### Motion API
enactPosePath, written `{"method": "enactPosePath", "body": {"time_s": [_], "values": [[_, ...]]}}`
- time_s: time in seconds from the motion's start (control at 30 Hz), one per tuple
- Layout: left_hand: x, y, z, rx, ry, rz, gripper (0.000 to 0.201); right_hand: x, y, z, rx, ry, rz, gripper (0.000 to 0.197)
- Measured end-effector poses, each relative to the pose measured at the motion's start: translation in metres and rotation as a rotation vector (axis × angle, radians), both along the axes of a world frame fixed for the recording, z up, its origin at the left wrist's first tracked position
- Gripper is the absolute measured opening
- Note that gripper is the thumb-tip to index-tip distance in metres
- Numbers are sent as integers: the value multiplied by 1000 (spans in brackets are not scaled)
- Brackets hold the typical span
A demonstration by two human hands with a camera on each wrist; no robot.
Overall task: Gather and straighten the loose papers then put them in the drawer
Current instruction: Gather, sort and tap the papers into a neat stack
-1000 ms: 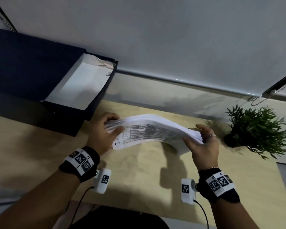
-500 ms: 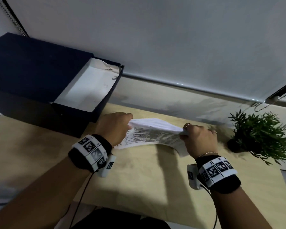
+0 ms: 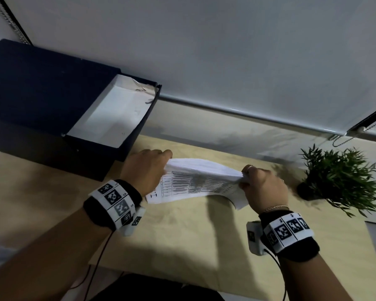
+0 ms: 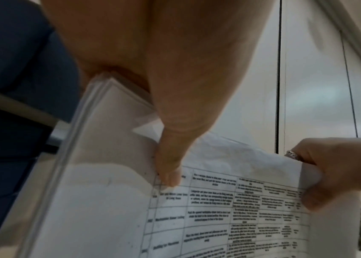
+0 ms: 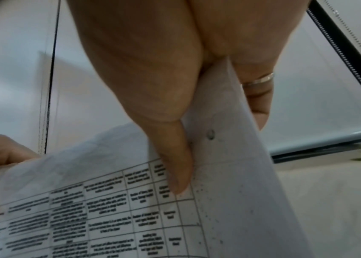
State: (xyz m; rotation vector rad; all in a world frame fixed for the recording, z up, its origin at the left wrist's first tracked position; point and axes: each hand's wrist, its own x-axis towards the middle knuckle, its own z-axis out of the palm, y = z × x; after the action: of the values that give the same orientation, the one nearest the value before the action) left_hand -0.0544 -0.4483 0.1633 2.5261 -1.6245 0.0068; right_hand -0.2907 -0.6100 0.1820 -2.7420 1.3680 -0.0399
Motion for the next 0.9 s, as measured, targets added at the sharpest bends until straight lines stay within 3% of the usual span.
{"method": "enactPosePath", "body": {"time_s": [0.1, 0.17, 0.23, 0.3, 0.4, 0.53, 0.6, 0.67, 0.77, 0.9], "values": [[11, 10, -8, -96, 361, 152, 30, -10, -5, -10, 82, -169, -73, 24], [14, 20, -18, -313, 666, 282, 31, -18, -13, -21, 189, -458, -186, 35], [5, 25, -29, -517, 797, 364, 34, -23, -21, -33, 386, -821, -315, 58], [-11, 25, -39, -665, 899, 395, 35, -25, -27, -49, 518, -1020, -371, 69], [-21, 21, -50, -739, 1033, 519, 22, -16, -26, -64, 629, -1084, -411, 49], [-22, 4, -46, -775, 948, 649, 17, 2, -25, -56, 549, -1132, -336, 25], [-27, -2, -29, -949, 860, 552, 10, 9, -21, -42, 447, -1246, -269, 24], [-33, -6, -18, -1116, 742, 401, 18, 11, -12, -34, 353, -1351, -255, 24], [-36, -3, -44, -1041, 703, 387, 25, 4, 2, -57, 280, -1208, -335, 29], [-40, 3, -83, -880, 923, 480, 37, -1, 6, -88, 501, -1094, -368, 38]]}}
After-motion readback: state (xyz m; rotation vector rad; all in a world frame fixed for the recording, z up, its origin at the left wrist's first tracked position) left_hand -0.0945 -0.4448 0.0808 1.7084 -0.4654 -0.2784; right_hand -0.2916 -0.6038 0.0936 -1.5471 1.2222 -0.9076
